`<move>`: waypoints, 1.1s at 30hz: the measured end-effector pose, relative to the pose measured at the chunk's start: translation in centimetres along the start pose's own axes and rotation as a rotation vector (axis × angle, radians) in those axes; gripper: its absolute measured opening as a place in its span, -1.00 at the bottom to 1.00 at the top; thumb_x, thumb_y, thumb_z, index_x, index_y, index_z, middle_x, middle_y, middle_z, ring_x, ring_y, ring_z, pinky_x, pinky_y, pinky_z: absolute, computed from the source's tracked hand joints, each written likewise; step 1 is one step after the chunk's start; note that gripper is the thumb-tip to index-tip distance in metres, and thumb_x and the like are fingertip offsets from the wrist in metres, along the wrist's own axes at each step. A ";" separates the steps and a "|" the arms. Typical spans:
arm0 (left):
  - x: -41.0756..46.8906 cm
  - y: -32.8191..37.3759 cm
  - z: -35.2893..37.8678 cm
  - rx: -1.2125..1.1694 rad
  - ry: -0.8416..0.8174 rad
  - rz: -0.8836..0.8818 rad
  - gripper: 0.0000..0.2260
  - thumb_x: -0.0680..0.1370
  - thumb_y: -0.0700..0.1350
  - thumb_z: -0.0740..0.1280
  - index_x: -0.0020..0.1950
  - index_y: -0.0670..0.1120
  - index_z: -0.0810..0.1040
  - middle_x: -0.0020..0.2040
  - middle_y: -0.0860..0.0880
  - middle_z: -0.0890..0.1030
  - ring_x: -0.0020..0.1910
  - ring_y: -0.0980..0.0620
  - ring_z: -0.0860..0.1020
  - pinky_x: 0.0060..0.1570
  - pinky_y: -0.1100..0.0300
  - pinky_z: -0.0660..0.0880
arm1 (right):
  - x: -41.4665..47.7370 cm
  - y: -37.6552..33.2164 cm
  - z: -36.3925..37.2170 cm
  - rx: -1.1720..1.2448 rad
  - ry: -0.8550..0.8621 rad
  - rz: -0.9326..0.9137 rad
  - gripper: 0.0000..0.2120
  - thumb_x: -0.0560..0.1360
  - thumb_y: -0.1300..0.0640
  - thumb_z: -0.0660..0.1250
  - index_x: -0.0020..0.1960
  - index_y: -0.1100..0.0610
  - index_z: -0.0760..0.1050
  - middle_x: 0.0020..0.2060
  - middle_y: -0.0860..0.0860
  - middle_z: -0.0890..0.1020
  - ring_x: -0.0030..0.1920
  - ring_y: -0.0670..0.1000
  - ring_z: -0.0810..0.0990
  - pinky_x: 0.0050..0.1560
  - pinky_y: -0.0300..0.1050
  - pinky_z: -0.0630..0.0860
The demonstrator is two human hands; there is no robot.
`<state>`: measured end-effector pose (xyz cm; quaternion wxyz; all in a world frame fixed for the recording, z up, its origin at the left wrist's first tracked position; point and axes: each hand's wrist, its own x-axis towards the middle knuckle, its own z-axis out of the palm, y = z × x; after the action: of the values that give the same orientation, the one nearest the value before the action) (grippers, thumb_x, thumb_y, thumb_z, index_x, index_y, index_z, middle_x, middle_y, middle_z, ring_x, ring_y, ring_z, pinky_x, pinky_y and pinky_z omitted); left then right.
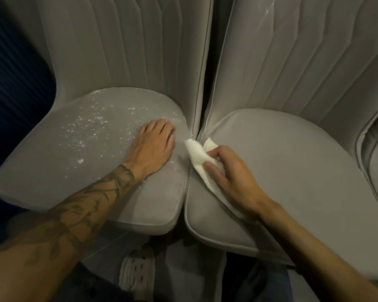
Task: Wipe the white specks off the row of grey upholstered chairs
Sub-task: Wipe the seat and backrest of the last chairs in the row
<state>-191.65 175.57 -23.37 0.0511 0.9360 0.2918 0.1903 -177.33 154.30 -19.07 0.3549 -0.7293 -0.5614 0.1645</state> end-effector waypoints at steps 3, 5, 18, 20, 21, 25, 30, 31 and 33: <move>0.0 0.0 0.0 0.011 0.009 -0.014 -0.80 0.69 -0.09 0.20 0.25 -0.11 0.51 0.19 -0.11 0.54 0.14 -0.12 0.49 0.21 -0.04 0.37 | -2.0 -0.7 2.4 -0.174 -0.055 -0.177 -0.81 0.63 -0.03 0.31 0.15 0.06 0.50 0.04 0.00 0.54 0.03 0.03 0.51 0.10 -0.08 0.44; 0.0 0.0 0.0 0.024 0.002 -0.017 -0.80 0.69 -0.08 0.19 0.25 -0.11 0.51 0.19 -0.11 0.54 0.14 -0.13 0.49 0.21 -0.05 0.38 | -4.0 -0.9 2.9 -0.115 -0.163 -0.331 -0.84 0.65 -0.05 0.26 0.15 0.01 0.48 0.03 -0.06 0.50 0.04 0.00 0.49 0.11 -0.14 0.43; 1.1 0.2 -0.2 0.008 -0.027 0.022 -0.79 0.71 -0.07 0.12 0.22 -0.10 0.48 0.17 -0.09 0.50 0.11 -0.09 0.47 0.20 -0.04 0.40 | 10.0 10.8 -5.3 -0.271 0.431 0.397 -0.82 0.62 0.04 0.25 0.12 0.14 0.48 0.09 0.14 0.52 0.07 0.22 0.53 0.02 0.05 0.47; 2.0 1.5 0.1 -0.041 0.004 0.005 -0.83 0.71 -0.10 0.19 0.24 -0.11 0.48 0.19 -0.09 0.50 0.13 -0.09 0.47 0.21 -0.04 0.39 | 11.9 9.8 -4.1 -0.289 0.448 0.417 -0.80 0.62 -0.02 0.22 0.11 0.08 0.51 0.08 0.12 0.56 0.10 0.21 0.56 0.03 0.04 0.48; 2.5 2.3 0.4 -0.061 0.022 0.000 -0.82 0.69 -0.11 0.23 0.26 -0.11 0.49 0.20 -0.10 0.50 0.14 -0.10 0.48 0.21 -0.05 0.39 | 12.2 9.0 -3.2 -0.304 0.429 0.353 -0.81 0.62 -0.04 0.22 0.11 0.04 0.51 0.06 0.09 0.58 0.09 0.19 0.57 0.02 0.03 0.51; 5.3 5.7 1.7 -0.089 0.104 0.003 -0.79 0.65 -0.09 0.29 0.24 -0.13 0.52 0.21 -0.18 0.47 0.10 -0.21 0.49 0.14 -0.12 0.44 | 8.7 7.1 -0.5 -0.273 0.172 -0.031 -0.86 0.63 -0.05 0.24 0.12 -0.03 0.47 0.01 -0.01 0.54 0.02 0.08 0.54 0.04 0.05 0.53; 7.4 7.8 3.9 -0.044 0.196 -0.074 -0.75 0.64 0.02 0.30 0.25 -0.07 0.50 0.29 -0.18 0.43 0.13 -0.22 0.40 0.08 -0.14 0.41 | 10.8 11.6 -5.6 -0.340 0.236 0.143 -0.80 0.62 0.04 0.28 0.14 0.15 0.50 0.09 0.14 0.50 0.08 0.22 0.52 0.05 0.12 0.50; 7.5 7.8 4.3 -0.024 0.212 -0.072 -0.74 0.65 0.02 0.29 0.27 -0.07 0.49 0.31 -0.17 0.43 0.14 -0.22 0.39 0.08 -0.15 0.41 | 11.7 12.6 -6.9 -0.338 0.293 0.251 -0.79 0.62 0.04 0.27 0.16 0.15 0.50 0.12 0.15 0.49 0.12 0.23 0.52 0.07 0.12 0.51; 7.5 7.7 4.9 0.011 0.231 -0.050 -0.74 0.67 0.01 0.23 0.31 -0.06 0.46 0.33 -0.13 0.44 0.16 -0.22 0.39 0.07 -0.16 0.44 | 12.9 13.0 -7.6 -0.350 0.394 0.378 -0.78 0.63 0.01 0.23 0.18 0.11 0.49 0.15 0.13 0.51 0.16 0.22 0.52 0.09 0.11 0.52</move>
<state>-179.97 173.55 -23.88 0.0168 0.9005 0.3200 0.2940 -159.30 162.28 -20.95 0.2890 -0.8884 -0.3563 -0.0161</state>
